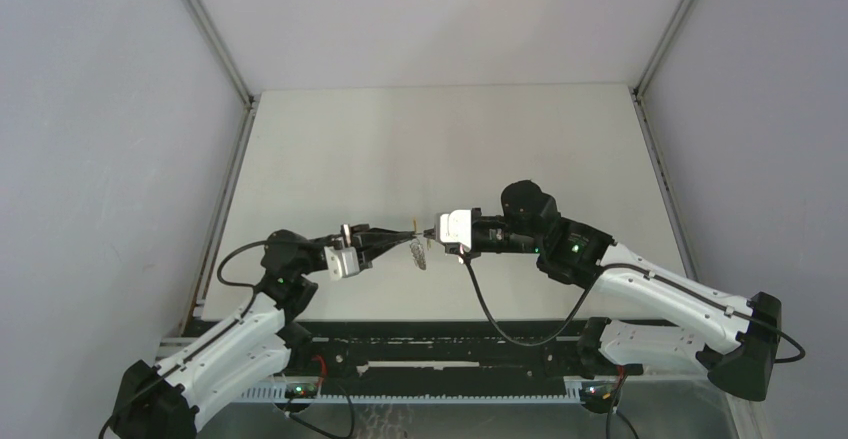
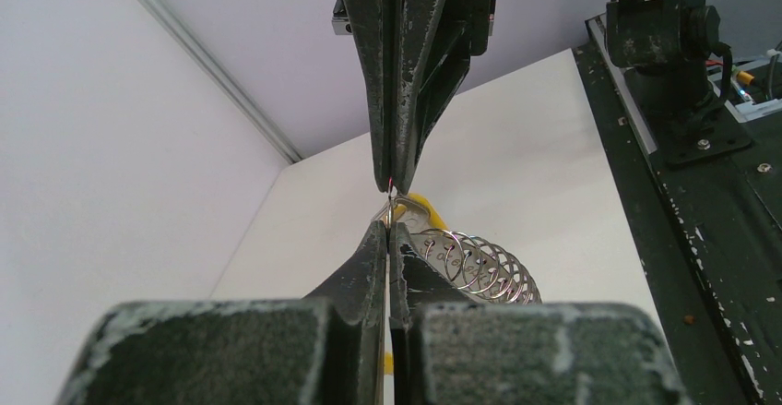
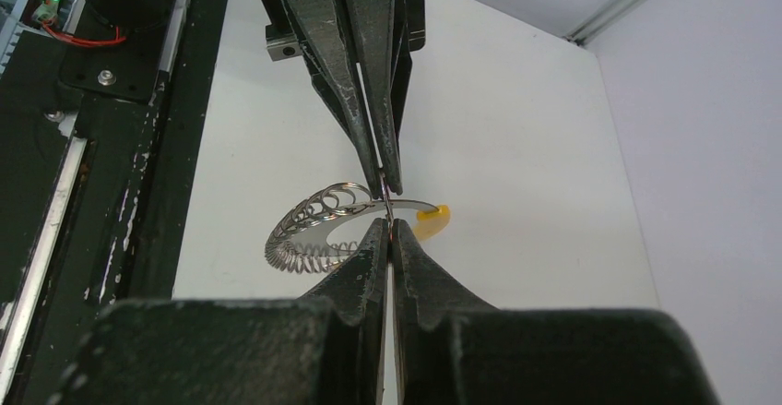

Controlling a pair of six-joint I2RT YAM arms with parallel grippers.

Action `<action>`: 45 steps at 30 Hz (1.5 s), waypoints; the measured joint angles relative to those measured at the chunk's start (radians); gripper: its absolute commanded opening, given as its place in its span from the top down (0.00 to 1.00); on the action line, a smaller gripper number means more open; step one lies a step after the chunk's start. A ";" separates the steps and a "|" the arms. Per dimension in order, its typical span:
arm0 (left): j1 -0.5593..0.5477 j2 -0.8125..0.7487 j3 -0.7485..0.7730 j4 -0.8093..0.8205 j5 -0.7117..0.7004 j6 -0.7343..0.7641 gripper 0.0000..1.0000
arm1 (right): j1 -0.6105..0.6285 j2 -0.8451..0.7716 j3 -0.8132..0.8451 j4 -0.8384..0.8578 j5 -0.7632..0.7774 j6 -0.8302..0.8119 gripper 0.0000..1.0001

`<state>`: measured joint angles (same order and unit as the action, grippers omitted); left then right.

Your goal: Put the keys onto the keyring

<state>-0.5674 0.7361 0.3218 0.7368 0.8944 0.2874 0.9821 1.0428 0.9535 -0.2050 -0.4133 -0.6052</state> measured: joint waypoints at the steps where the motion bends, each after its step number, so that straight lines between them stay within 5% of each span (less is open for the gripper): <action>1: 0.000 0.002 0.000 0.002 0.000 0.000 1.00 | 0.000 0.000 0.000 0.000 0.000 0.000 1.00; 45: 0.000 0.012 -0.013 0.033 0.011 -0.029 1.00 | -0.027 0.018 -0.002 0.057 -0.120 0.045 1.00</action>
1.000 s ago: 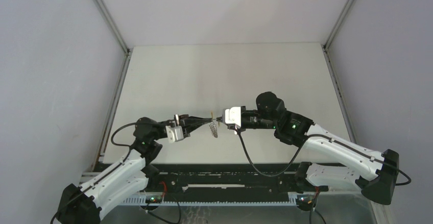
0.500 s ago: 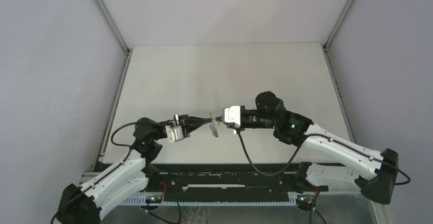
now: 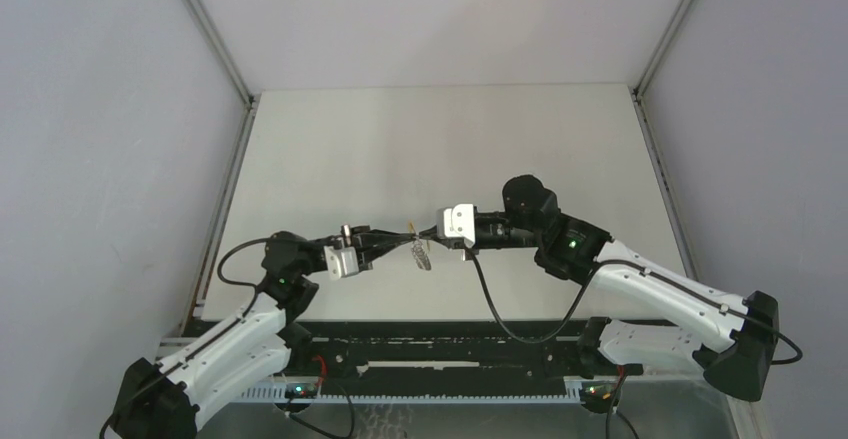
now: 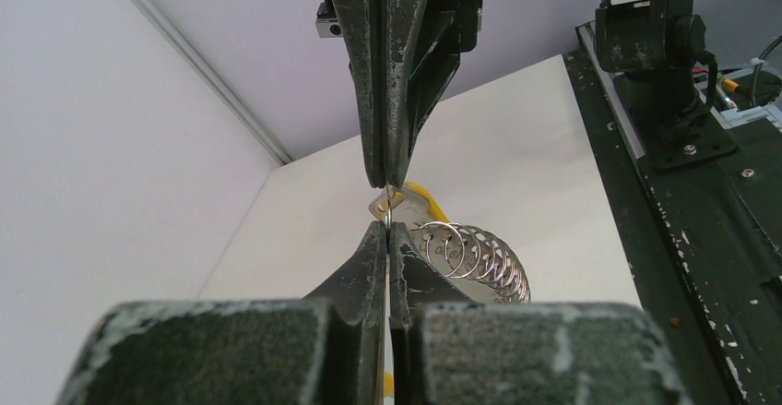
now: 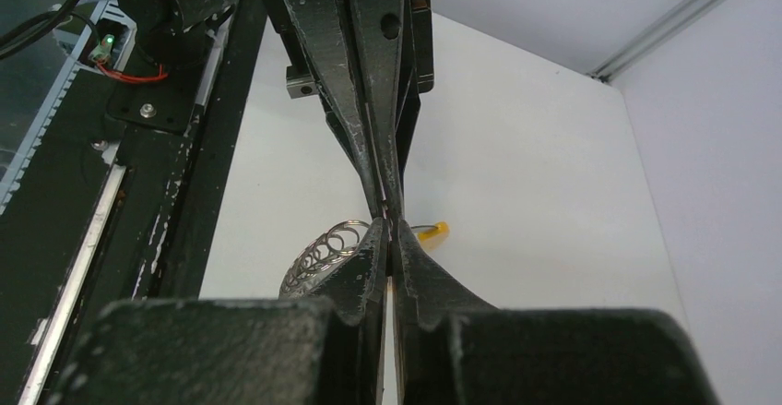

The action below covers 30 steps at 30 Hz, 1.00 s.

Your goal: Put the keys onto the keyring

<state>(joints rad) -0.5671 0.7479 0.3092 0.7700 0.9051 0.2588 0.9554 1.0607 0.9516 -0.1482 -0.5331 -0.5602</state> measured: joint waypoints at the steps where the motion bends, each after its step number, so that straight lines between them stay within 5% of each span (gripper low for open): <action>1: 0.000 0.000 -0.002 0.006 0.000 -0.005 1.00 | -0.002 0.002 0.000 0.002 -0.005 0.000 1.00; 30: 0.002 0.070 -0.061 0.346 0.039 -0.212 1.00 | -0.060 0.004 -0.059 0.164 -0.175 0.017 1.00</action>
<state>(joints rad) -0.5648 0.8181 0.2485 1.1164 0.9436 0.0467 0.8955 1.0649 0.8925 0.0154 -0.7086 -0.5434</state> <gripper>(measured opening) 0.009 0.003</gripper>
